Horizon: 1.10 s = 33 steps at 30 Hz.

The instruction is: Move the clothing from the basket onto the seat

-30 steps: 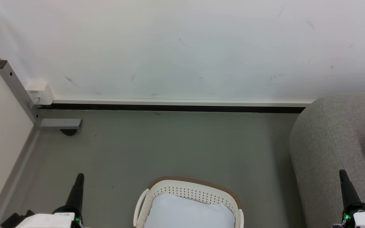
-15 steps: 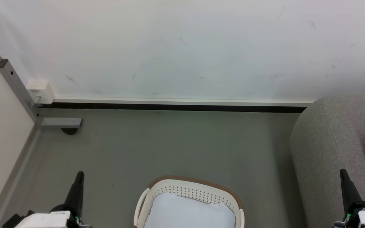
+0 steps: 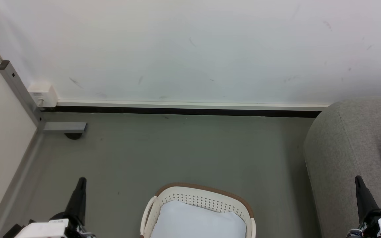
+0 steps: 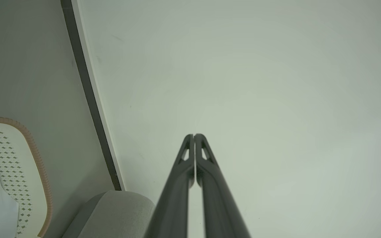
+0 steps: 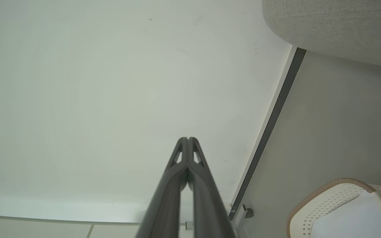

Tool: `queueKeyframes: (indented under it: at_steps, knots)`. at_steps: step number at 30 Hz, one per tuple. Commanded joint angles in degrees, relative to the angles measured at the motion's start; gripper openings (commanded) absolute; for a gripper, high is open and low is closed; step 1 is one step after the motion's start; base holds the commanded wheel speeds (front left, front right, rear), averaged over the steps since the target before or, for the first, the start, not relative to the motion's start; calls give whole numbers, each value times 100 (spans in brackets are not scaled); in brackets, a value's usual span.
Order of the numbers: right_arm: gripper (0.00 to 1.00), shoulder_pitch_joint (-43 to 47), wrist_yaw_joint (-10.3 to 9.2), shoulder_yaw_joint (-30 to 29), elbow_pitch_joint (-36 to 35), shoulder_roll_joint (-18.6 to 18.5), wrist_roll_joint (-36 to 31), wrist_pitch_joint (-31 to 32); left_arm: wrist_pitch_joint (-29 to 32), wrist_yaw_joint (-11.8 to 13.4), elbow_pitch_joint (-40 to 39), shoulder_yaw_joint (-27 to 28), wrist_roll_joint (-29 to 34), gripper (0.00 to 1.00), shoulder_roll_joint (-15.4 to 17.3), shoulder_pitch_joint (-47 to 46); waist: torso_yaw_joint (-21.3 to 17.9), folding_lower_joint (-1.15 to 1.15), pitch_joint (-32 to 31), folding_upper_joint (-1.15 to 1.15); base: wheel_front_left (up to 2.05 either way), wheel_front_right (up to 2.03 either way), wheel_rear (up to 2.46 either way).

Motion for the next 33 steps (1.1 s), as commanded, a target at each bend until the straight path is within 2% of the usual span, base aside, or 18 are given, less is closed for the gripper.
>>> queueKeyframes:
  at_steps: [1, 33]
  knots:
    - [0, -71, -12, -19, 15, 6, 15, 8, 24, -35, 5, 18, -82, 0, 7, -54, 0, 0, 0, 0, 0, 0, 0]
    - [0, -74, -12, -48, 16, 28, -24, 42, 22, -35, 2, 14, -83, 0, 8, -52, 0, 0, 0, 0, 0, 0, 0]
